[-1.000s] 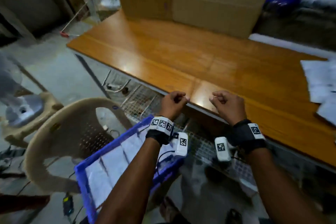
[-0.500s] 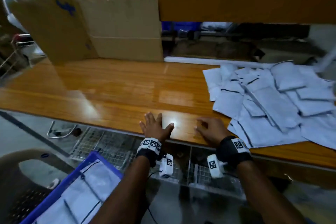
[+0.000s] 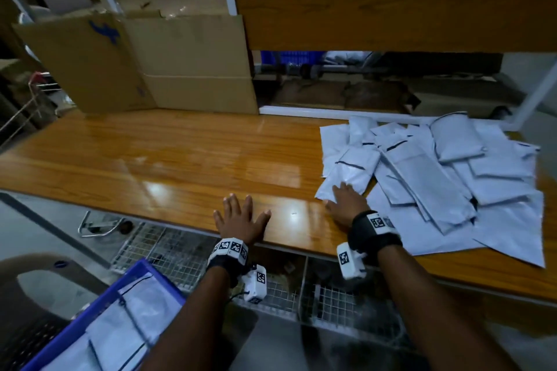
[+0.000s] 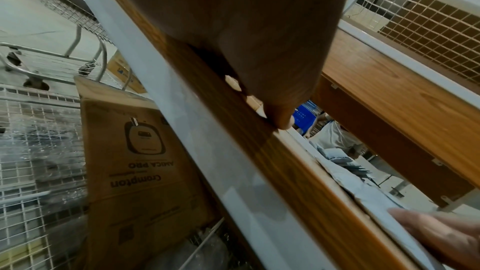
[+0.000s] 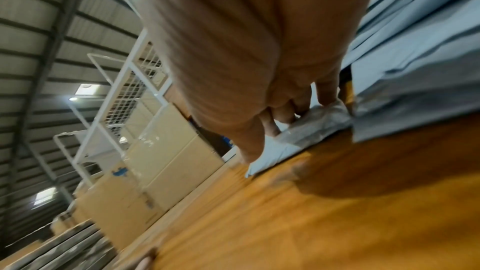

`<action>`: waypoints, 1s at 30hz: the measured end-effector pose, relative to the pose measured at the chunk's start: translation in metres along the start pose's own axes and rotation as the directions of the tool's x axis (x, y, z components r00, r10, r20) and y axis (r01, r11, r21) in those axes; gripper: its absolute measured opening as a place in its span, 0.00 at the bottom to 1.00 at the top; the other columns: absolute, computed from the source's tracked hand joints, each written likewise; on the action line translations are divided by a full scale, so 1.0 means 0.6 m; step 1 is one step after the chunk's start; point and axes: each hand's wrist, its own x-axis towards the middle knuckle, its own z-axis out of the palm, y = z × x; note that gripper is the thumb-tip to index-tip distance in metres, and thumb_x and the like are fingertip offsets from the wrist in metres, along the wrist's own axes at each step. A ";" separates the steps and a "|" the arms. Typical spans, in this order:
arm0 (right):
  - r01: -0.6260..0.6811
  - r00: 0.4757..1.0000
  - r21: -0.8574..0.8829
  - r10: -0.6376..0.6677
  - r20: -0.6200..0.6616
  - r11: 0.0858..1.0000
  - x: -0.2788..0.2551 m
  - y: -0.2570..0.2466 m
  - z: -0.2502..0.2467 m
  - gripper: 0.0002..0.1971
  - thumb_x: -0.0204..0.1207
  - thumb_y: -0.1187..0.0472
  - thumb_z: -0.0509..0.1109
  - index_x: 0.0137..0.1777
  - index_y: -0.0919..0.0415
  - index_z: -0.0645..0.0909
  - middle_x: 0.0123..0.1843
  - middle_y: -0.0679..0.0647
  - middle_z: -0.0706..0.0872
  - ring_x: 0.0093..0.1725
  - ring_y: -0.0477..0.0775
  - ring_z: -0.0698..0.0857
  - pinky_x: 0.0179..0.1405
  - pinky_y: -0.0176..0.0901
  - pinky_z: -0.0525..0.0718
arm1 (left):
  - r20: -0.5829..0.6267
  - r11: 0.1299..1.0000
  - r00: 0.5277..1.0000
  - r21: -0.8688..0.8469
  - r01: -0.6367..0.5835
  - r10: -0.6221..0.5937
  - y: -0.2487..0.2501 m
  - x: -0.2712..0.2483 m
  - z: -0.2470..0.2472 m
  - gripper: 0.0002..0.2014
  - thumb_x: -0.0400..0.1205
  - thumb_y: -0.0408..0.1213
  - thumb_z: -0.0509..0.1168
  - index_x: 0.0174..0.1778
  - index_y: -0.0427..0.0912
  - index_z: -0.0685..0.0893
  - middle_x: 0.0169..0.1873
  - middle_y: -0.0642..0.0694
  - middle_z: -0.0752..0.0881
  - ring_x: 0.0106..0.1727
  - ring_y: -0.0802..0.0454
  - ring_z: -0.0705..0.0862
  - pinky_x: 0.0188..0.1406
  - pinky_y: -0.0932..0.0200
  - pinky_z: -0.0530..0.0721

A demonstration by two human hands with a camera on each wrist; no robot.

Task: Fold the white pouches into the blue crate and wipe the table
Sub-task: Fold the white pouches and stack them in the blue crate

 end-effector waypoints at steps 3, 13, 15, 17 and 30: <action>0.109 0.989 -0.004 -0.108 0.096 0.994 -0.028 -0.050 0.026 0.33 0.87 0.44 0.54 0.86 0.59 0.54 0.88 0.60 0.52 0.86 0.62 0.54 0.81 0.57 0.62 | -0.012 0.996 1.000 -0.085 -0.025 0.025 -0.013 -0.001 0.000 0.36 0.83 0.71 0.45 0.87 0.61 0.54 0.88 0.45 0.43 0.88 0.44 0.39 0.83 0.35 0.37; 0.234 0.970 0.144 -0.222 -0.095 0.962 -0.042 -0.128 0.076 0.25 0.86 0.52 0.60 0.82 0.52 0.67 0.86 0.53 0.63 0.84 0.53 0.61 0.81 0.46 0.60 | -0.212 0.815 0.969 -0.534 -0.224 0.127 -0.122 0.023 -0.021 0.24 0.81 0.58 0.60 0.68 0.53 0.86 0.71 0.49 0.83 0.77 0.50 0.76 0.78 0.37 0.71; 0.250 0.968 0.040 -0.249 -0.033 0.967 -0.036 -0.143 0.086 0.26 0.87 0.53 0.56 0.83 0.56 0.63 0.86 0.58 0.60 0.85 0.56 0.58 0.81 0.50 0.61 | -0.193 0.744 0.977 -0.639 -0.196 0.092 -0.124 0.024 -0.012 0.23 0.78 0.64 0.63 0.66 0.60 0.84 0.68 0.52 0.85 0.75 0.53 0.78 0.76 0.36 0.74; 0.288 0.958 -0.031 -0.288 0.004 0.957 -0.033 -0.166 0.096 0.26 0.88 0.54 0.54 0.84 0.58 0.59 0.86 0.61 0.57 0.85 0.59 0.56 0.80 0.53 0.61 | -0.155 0.702 0.985 -0.693 -0.164 0.077 -0.121 0.024 -0.012 0.28 0.75 0.71 0.63 0.69 0.65 0.81 0.70 0.57 0.83 0.76 0.56 0.76 0.78 0.36 0.71; -0.110 0.950 0.082 0.129 -0.283 0.991 0.107 -0.059 -0.023 0.31 0.83 0.51 0.64 0.83 0.57 0.61 0.87 0.62 0.52 0.86 0.64 0.51 0.82 0.60 0.61 | 0.067 0.962 0.990 -0.254 -0.100 0.121 -0.087 0.006 -0.053 0.56 0.57 0.87 0.50 0.84 0.68 0.58 0.88 0.51 0.45 0.88 0.51 0.40 0.83 0.37 0.37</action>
